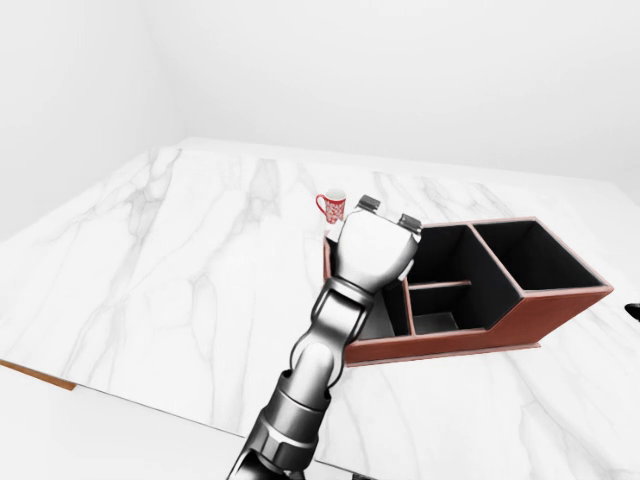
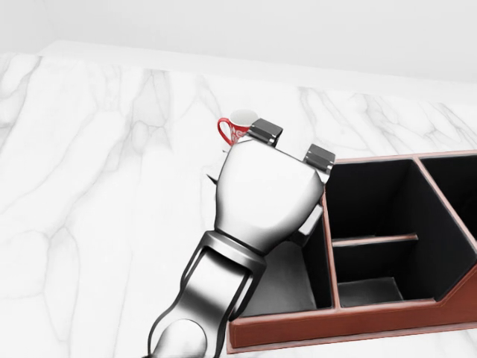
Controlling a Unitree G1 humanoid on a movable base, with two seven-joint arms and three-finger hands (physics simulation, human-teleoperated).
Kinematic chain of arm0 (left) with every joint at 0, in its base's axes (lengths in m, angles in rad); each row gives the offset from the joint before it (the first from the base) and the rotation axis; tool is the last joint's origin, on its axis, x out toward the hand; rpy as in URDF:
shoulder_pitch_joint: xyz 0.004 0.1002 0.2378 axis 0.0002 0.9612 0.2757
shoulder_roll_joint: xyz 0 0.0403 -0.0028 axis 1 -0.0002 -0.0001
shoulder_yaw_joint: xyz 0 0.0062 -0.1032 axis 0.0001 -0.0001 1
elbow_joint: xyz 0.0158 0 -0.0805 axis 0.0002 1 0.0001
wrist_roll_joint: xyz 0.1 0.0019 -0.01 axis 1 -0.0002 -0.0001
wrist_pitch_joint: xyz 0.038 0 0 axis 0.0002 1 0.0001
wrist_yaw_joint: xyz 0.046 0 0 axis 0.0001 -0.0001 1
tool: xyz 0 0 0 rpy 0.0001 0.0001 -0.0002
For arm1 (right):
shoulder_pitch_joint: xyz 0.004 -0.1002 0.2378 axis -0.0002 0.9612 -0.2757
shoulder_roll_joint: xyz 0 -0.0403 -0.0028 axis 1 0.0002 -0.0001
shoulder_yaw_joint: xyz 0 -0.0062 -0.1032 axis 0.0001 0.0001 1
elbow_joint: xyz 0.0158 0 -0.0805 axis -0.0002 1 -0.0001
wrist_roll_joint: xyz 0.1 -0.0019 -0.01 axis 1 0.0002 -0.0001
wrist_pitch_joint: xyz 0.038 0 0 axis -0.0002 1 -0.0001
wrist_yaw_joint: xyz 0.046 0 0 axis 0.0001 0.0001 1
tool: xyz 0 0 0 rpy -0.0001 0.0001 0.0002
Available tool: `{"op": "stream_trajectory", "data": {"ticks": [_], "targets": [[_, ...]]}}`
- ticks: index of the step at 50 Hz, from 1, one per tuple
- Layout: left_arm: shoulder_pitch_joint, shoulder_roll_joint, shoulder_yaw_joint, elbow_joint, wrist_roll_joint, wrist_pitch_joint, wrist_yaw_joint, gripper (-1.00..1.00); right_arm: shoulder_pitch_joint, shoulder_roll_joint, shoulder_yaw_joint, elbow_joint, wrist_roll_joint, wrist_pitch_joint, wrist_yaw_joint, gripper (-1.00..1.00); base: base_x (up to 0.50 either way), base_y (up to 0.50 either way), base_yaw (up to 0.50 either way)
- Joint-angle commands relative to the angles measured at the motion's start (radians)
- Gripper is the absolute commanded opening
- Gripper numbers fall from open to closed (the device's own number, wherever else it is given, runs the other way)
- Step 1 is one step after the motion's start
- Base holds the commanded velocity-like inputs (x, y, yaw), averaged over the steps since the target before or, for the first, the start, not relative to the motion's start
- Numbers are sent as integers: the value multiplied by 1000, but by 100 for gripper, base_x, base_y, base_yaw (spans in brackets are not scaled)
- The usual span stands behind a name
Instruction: Pick up the book and place it in the left compartment of the caddy.
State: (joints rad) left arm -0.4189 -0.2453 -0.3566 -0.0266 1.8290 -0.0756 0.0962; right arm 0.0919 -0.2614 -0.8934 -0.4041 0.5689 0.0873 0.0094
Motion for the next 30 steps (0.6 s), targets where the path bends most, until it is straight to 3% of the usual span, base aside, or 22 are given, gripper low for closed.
{"op": "stream_trajectory", "data": {"ticks": [1, 30], "targets": [[-68, -10, 16, 118, -29, 12, 92, -100, 1, 1, 1, 0, 0, 0, 2, 100, 0, 0, 0], [-224, -2, 71, 503, -93, 79, 237, -100, -3, -2, 5, 4, -1, 0, -1, 100, 0, 0, 0]]}}
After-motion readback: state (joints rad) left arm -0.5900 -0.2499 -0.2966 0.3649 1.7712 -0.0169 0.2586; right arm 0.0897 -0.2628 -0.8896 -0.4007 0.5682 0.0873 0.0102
